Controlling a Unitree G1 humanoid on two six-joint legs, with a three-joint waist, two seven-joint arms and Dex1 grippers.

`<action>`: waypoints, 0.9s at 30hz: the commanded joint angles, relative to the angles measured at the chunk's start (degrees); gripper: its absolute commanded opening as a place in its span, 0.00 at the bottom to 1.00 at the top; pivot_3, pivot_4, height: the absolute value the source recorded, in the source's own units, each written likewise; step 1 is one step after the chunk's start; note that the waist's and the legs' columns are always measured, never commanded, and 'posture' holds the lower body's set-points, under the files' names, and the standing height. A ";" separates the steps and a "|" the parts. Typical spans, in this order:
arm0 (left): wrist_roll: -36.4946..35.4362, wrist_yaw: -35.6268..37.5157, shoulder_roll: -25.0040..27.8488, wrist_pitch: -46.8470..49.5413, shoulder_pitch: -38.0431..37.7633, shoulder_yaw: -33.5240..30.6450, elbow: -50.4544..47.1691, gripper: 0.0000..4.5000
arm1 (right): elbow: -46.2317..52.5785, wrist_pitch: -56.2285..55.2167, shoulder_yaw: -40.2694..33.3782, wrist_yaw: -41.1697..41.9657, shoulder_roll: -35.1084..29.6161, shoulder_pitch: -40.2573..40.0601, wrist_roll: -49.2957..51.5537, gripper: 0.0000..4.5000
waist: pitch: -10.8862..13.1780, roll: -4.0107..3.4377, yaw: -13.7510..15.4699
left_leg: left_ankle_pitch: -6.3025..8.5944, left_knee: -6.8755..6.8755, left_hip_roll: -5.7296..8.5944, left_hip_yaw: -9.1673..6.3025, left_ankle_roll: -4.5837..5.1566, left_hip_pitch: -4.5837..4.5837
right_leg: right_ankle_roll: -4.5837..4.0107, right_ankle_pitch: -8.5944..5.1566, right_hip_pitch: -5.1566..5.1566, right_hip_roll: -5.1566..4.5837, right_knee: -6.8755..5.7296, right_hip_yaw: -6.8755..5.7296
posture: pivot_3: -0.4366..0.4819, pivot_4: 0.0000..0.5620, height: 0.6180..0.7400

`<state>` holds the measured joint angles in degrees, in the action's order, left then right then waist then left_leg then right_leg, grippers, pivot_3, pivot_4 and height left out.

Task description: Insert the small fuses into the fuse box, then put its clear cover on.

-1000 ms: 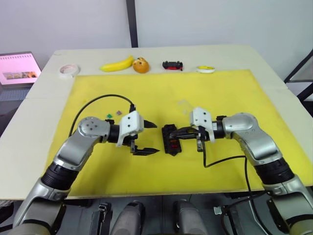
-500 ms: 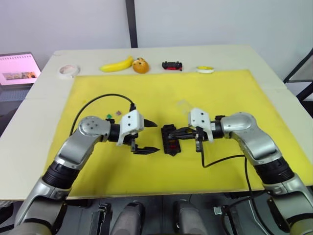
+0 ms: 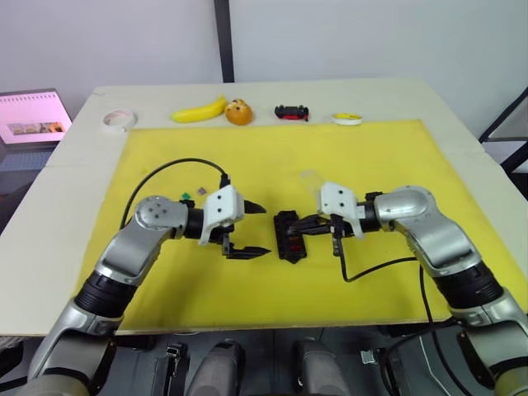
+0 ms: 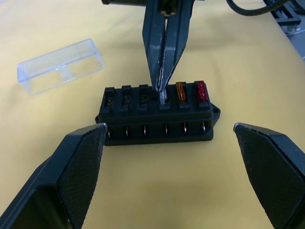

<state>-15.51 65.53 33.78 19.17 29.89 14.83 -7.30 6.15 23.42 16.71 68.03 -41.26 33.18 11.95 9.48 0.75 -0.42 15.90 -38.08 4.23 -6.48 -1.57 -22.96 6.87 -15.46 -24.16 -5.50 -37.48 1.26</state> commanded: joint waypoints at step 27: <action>0.04 0.32 -0.14 -1.56 1.04 -0.77 -0.77 1.00 | -1.29 2.35 3.98 -0.75 -0.75 -1.60 -4.17 0.01 | 0.00 0.00 -0.13 | 0.07 0.06 -0.01 0.00 0.11 0.32 | 0.00 0.00 0.30 0.00 0.06 0.00 | 0.48 0.27 1.00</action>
<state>-15.46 65.82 33.56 18.49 29.89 14.83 -7.17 6.77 24.61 17.54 66.72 -41.11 33.04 10.88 9.48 0.75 -0.54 15.98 -38.00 4.22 -6.48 -1.45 -22.56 6.87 -15.46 -23.76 -5.49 -37.38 1.26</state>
